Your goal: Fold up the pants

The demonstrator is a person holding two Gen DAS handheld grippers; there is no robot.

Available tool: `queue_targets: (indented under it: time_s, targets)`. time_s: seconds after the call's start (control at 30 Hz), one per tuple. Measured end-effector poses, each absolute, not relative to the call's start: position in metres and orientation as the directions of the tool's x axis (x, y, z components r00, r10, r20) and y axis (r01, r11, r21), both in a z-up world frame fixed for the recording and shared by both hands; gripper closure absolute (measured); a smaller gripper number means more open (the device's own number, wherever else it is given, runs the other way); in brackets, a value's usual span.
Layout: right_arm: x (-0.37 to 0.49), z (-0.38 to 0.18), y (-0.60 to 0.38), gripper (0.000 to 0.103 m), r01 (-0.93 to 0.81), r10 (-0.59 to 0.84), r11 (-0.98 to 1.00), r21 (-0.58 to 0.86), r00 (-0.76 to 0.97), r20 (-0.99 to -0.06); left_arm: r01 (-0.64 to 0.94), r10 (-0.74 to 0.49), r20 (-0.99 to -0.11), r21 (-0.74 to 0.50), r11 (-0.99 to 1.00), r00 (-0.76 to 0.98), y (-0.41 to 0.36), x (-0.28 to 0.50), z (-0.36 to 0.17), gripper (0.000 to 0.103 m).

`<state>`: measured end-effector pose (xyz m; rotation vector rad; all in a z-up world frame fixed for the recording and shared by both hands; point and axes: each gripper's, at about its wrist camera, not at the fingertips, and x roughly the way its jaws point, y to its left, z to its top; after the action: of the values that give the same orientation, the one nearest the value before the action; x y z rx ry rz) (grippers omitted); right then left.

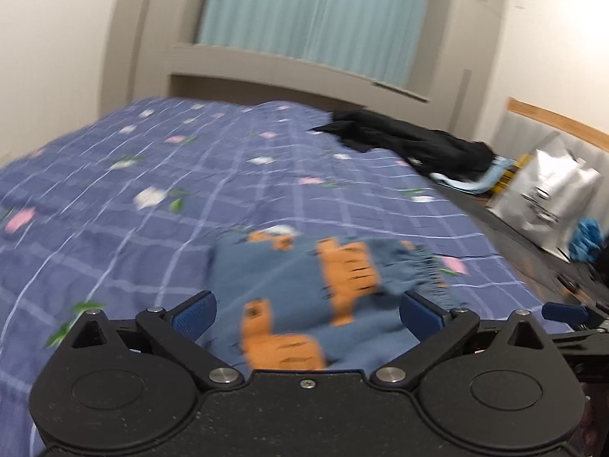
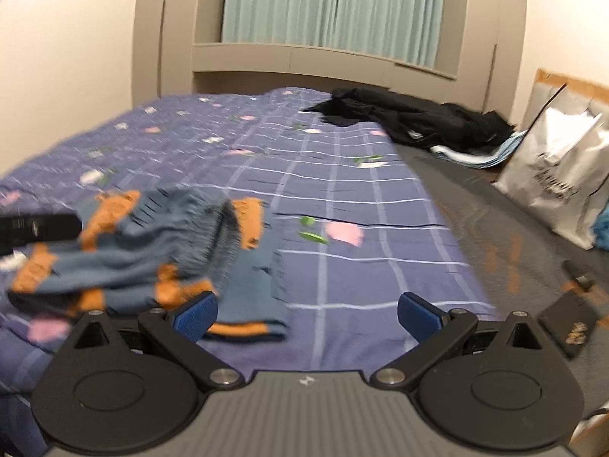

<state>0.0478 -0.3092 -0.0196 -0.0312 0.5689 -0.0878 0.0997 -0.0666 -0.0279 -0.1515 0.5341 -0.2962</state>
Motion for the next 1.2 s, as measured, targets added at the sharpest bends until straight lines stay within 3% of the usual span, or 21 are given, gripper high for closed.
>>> queue_targets:
  time_s: [0.23, 0.4, 0.8, 1.0, 1.2]
  targets:
    - [0.063, -0.013, -0.310, 0.000, -0.046, 0.152, 0.977, 0.209, 0.835, -0.529, 0.120, -0.251, -0.584, -0.253, 0.960, 0.772, -0.040, 0.107, -0.051, 0.001]
    - [0.073, -0.018, -0.312, 0.000, -0.082, 0.298, 0.913, 0.400, 0.803, -0.516, 0.115, -0.260, -0.601, -0.269, 0.956, 0.756, -0.031, 0.104, -0.059, 0.001]
    - [0.087, -0.037, -0.320, 0.012, -0.015, 0.382, 0.812, 0.583, 0.769, -0.513, 0.118, -0.261, -0.602, -0.267, 0.956, 0.755, -0.032, 0.101, -0.062, 0.001]
    - [0.095, -0.041, -0.324, 0.027, 0.059, 0.332, 0.789, 0.612, 0.797, -0.505, 0.118, -0.261, -0.601, -0.267, 0.956, 0.755, -0.032, 0.101, -0.062, 0.001]
    - [0.096, -0.043, -0.321, 0.059, 0.146, 0.238, 0.808, 0.571, 0.806, -0.542, 0.120, -0.259, -0.603, -0.261, 0.958, 0.755, -0.034, 0.102, -0.059, 0.001]
